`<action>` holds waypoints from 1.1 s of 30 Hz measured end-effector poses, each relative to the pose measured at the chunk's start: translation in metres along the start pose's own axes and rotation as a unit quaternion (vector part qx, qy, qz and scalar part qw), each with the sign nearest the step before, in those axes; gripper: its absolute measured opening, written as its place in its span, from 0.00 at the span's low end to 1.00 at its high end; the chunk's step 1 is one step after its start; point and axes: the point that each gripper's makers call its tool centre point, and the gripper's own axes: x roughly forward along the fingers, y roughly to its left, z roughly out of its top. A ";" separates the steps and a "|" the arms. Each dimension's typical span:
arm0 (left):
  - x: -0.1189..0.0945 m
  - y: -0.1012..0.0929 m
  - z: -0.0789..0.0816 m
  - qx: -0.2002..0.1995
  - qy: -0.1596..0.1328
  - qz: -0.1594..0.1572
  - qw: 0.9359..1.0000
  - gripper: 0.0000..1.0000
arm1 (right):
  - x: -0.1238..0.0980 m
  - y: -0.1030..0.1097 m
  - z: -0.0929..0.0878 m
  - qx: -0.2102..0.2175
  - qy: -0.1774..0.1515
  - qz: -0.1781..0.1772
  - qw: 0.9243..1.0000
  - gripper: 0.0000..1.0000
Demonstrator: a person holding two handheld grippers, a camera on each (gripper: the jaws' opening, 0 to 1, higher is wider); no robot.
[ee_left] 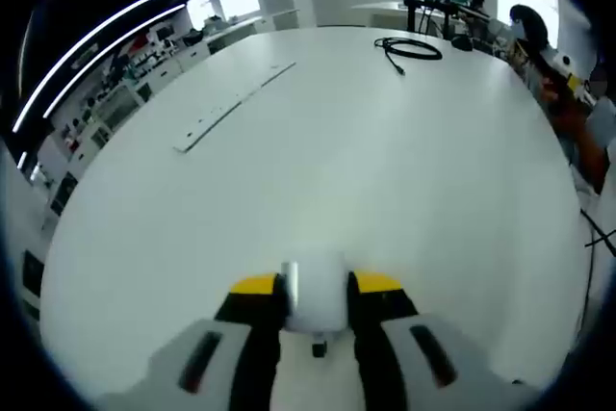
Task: Plug the desk Type‑C cable into the charger adapter.
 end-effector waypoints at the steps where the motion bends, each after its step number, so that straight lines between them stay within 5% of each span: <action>1: -0.001 -0.003 0.000 0.001 -0.001 -0.001 1.000 0.26 | 0.000 0.000 0.000 0.000 0.000 0.000 1.000 0.90; 33: -0.013 -0.035 -0.008 0.039 -0.018 -0.031 0.999 0.26 | 0.002 0.013 -0.018 -0.010 0.040 0.012 0.999 0.88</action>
